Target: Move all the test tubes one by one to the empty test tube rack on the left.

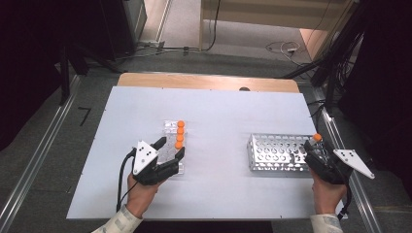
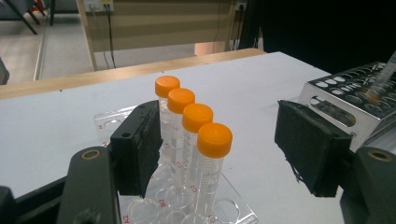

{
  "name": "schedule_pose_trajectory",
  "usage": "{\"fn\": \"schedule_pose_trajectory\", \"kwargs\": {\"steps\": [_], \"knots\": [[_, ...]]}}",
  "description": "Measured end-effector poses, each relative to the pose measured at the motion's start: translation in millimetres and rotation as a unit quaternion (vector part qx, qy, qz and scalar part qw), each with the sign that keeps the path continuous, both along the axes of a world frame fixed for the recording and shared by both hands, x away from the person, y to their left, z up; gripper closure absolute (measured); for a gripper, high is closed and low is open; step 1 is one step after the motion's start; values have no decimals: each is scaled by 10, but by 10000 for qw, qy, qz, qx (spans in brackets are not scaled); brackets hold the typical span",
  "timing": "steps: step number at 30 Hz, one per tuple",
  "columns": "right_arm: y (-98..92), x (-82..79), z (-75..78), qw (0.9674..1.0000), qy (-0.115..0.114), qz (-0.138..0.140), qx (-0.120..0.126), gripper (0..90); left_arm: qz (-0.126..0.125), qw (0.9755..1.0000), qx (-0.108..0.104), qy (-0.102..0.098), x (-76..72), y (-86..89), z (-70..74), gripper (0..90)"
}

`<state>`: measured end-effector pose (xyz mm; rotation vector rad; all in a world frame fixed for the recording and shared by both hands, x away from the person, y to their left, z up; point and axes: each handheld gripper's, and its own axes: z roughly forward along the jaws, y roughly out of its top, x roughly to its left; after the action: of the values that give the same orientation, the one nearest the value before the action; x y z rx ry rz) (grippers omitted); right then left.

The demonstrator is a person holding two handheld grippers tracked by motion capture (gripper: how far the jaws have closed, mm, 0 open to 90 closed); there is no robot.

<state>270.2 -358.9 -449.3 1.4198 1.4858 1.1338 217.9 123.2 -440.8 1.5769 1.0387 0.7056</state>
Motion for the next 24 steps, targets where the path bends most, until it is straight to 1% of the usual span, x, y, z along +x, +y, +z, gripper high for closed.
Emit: {"fn": "schedule_pose_trajectory", "kwargs": {"steps": [2, 3, 7, 14, 20, 24], "knots": [[-38, 61, -41, 9999, 79, -84, -22, 324, -3, 10000, 11, 1, 0, 0, -1, 312], [-56, 87, -59, 9999, 136, -101, 20, 344, -3, 10000, 8, 3, 1, -2, -2, 312], [-91, 161, -126, 9996, 264, -107, -21, 424, -16, 10000, 10, 15, 4, -6, -9, 313], [-46, 211, -169, 9993, 309, -41, -197, 548, -36, 10000, 5, 19, 1, -13, -12, 314], [-31, 249, -198, 9989, 418, -11, -228, 646, -48, 10000, 4, 20, 2, -15, -13, 315], [-33, 263, -206, 9988, 436, 16, -224, 709, -30, 10000, 15, 36, 0, -19, -14, 314]]}}
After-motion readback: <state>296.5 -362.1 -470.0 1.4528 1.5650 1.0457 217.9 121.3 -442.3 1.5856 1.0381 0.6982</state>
